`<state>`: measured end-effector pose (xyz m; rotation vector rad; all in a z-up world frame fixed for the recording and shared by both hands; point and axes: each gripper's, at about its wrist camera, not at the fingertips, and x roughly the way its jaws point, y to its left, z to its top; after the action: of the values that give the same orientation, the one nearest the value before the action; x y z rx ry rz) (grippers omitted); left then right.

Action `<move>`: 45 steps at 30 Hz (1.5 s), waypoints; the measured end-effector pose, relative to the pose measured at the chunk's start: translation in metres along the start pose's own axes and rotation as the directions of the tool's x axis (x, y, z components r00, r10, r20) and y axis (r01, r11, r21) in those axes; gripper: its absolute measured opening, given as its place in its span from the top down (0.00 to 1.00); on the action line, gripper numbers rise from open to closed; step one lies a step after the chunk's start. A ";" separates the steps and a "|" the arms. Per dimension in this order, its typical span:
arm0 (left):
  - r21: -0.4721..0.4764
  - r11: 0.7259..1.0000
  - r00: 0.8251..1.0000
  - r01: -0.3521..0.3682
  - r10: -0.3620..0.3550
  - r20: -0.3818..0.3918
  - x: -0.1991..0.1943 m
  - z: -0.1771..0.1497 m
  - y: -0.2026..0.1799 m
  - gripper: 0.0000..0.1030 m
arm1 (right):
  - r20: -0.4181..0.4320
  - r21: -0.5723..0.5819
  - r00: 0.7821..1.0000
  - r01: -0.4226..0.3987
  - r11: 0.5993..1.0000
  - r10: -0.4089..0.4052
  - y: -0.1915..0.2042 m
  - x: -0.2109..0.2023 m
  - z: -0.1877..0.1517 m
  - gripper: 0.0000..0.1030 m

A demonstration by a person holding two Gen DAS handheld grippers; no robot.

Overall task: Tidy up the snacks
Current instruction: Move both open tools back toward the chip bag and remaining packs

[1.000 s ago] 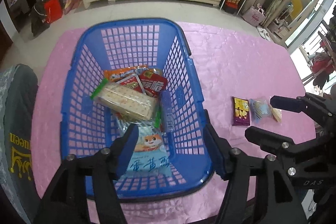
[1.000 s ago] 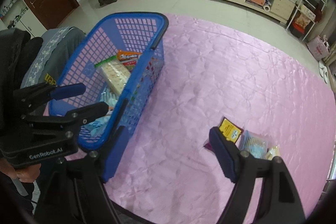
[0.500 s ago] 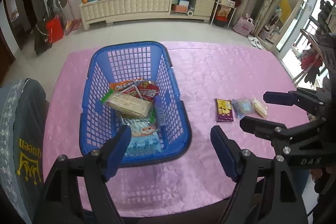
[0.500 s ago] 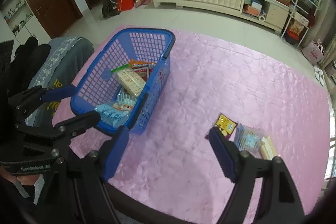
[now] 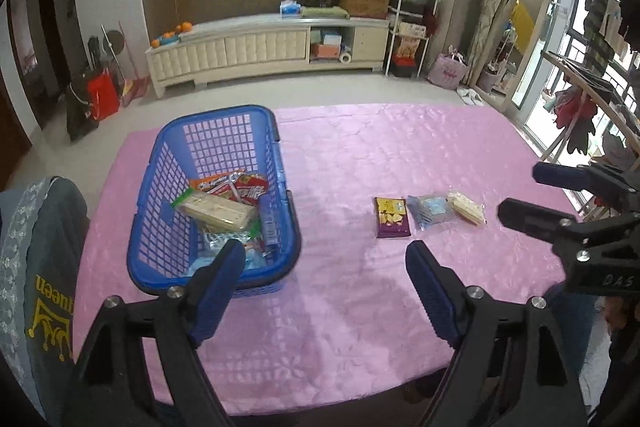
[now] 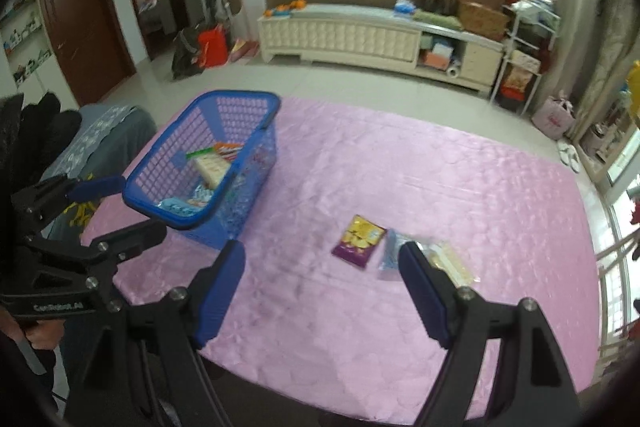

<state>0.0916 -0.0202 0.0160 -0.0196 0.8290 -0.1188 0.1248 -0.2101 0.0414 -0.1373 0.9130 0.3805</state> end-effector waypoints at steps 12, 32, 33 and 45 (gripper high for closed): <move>0.047 0.999 1.000 0.005 -0.005 -0.004 0.039 -0.016 -0.048 0.21 | 0.008 0.126 0.996 0.088 0.988 -0.090 -0.054 0.023 -0.042 0.17; 0.097 0.995 0.974 0.001 0.020 -0.225 0.174 0.002 -0.082 0.21 | -0.098 0.197 0.995 0.055 0.979 -0.036 -0.157 0.111 -0.082 0.17; 0.106 0.994 0.973 0.008 0.017 -0.231 0.180 0.003 -0.084 0.21 | -0.106 0.194 0.994 0.059 0.979 -0.039 -0.159 0.115 -0.081 0.17; 0.196 0.979 0.947 0.059 0.007 -0.322 0.257 0.016 -0.095 0.21 | -0.192 0.064 0.981 -0.004 0.998 0.016 -0.180 0.164 -0.065 0.17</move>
<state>0.2662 -0.1437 -0.1560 0.1865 1.1404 -0.2363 0.2354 -0.3516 -0.1362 -0.1127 1.1159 0.3513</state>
